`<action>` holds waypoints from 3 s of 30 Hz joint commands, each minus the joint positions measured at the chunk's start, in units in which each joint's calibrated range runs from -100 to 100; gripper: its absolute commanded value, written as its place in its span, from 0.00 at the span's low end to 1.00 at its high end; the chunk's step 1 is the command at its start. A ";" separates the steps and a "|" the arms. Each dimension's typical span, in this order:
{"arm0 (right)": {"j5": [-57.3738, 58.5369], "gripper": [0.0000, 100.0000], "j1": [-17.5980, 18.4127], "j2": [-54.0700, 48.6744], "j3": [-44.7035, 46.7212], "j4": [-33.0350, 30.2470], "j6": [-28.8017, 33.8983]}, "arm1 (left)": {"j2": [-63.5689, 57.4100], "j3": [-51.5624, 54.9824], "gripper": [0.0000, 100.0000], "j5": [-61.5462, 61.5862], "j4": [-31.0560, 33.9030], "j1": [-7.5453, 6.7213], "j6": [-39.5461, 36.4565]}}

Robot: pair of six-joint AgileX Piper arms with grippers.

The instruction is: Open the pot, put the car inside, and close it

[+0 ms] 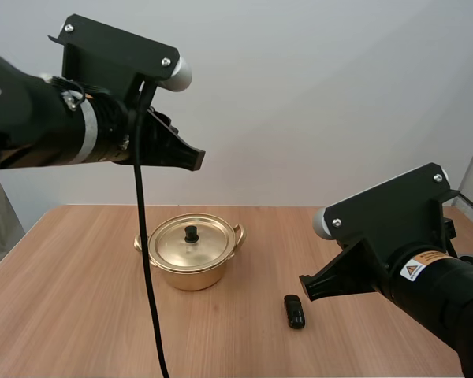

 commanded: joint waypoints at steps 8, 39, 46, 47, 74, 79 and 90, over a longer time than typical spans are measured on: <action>-0.03 0.00 -0.58 0.00 0.10 0.08 -0.11 | 29.80 -0.68 0.88 1.09 -1.36 0.01 -1.33; -0.03 0.00 -2.30 0.00 0.10 0.24 -0.11 | 51.15 -7.04 0.88 7.02 -0.42 -1.75 -0.08; -0.03 0.00 -2.46 0.00 0.10 0.24 -0.11 | 51.90 -7.04 0.88 0.56 6.67 -3.13 -2.51; -0.03 0.00 -2.46 0.00 0.10 0.24 -0.11 | 51.90 -7.04 0.88 0.56 6.69 -3.13 -2.51; -5.49 0.00 -2.46 1.54 2.22 0.97 2.16 | 46.22 -9.17 0.00 0.77 4.36 -3.06 -1.21; -7.96 0.00 -2.46 7.92 2.06 4.20 -0.05 | 31.01 -11.74 0.00 0.77 -5.39 -2.01 -1.24; -7.96 0.46 -2.46 35.05 -4.74 11.32 -7.21 | -2.77 -13.28 0.00 -3.65 -9.97 0.84 -1.73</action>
